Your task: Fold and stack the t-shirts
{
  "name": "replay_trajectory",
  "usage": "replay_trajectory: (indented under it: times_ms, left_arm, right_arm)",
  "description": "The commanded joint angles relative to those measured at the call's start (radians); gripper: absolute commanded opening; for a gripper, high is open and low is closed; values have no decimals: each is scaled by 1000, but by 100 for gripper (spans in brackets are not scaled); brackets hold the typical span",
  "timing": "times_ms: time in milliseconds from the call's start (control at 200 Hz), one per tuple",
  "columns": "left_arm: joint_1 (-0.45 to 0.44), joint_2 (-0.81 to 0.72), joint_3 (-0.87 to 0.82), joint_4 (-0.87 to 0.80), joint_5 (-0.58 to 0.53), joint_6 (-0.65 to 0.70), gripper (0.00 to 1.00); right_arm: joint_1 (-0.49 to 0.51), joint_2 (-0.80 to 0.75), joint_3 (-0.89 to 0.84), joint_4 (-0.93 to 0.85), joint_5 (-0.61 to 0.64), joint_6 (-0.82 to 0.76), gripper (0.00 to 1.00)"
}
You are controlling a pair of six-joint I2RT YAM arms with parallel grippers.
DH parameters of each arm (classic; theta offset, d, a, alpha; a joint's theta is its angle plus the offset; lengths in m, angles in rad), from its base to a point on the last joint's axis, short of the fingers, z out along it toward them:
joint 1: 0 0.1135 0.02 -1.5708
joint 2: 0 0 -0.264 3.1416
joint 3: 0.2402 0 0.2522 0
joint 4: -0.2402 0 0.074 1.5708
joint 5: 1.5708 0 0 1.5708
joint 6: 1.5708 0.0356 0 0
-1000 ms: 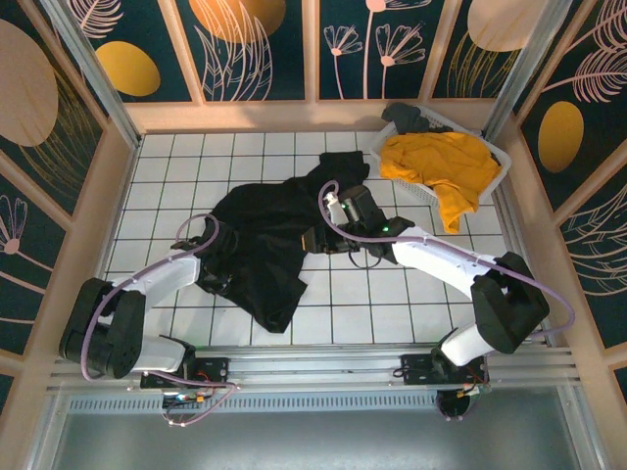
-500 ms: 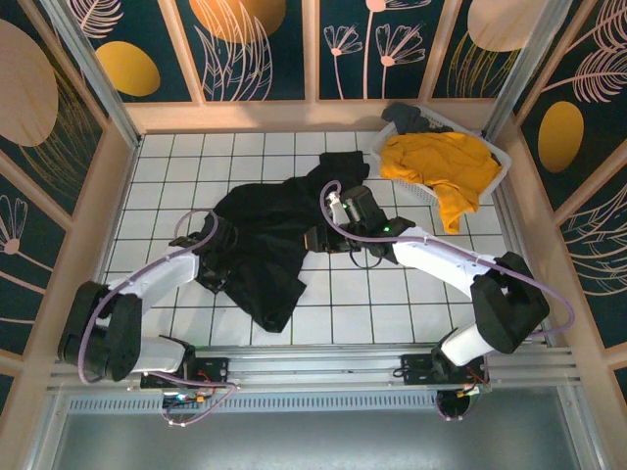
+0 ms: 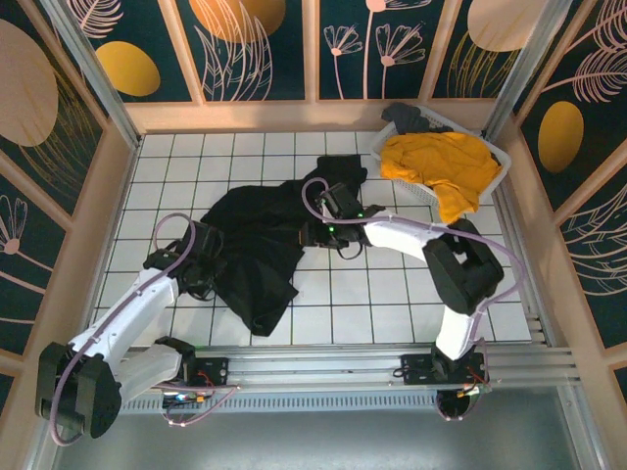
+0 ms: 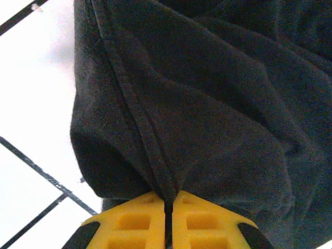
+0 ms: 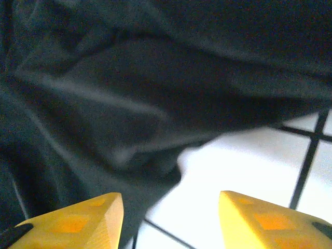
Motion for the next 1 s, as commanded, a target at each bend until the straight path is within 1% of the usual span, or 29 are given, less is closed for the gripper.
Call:
replay_trajectory:
  times_ms: [0,100,155,190,285,370,515,691,886,956,996]
  left_arm:
    - [4,-16,-42,-38,-25,-23,10]
    - [4,-17,-71,-12,-17,-28,10]
    - [4,-18,-82,-2,-13,-30,10]
    - [5,-18,-88,3,-10,-30,10]
    - [4,-27,-95,-4,-9,-27,10]
    - [5,-48,-96,-30,-22,-25,10]
    - [11,-94,-103,-87,-43,-18,9]
    - [13,-166,-114,-147,-67,-27,9]
    - [13,-216,-139,-147,-63,-43,9]
    - [13,-212,-149,-111,-40,-42,11]
    - [12,-211,-157,-76,-22,-34,10]
  right_arm:
    - [-5,72,97,-45,46,43,55]
    - [-7,151,162,-84,49,66,56]
    - [-8,192,191,-109,54,79,54]
    - [-8,213,203,-125,68,89,47]
    - [-23,237,210,-153,113,117,19]
    - [-47,224,190,-161,158,139,0]
    - [-98,180,149,-173,226,137,0]
    - [-132,164,147,-195,240,97,0]
    - [-129,163,160,-198,226,91,0]
    - [-123,166,167,-198,220,88,0]
    - [-120,168,170,-199,218,84,0]
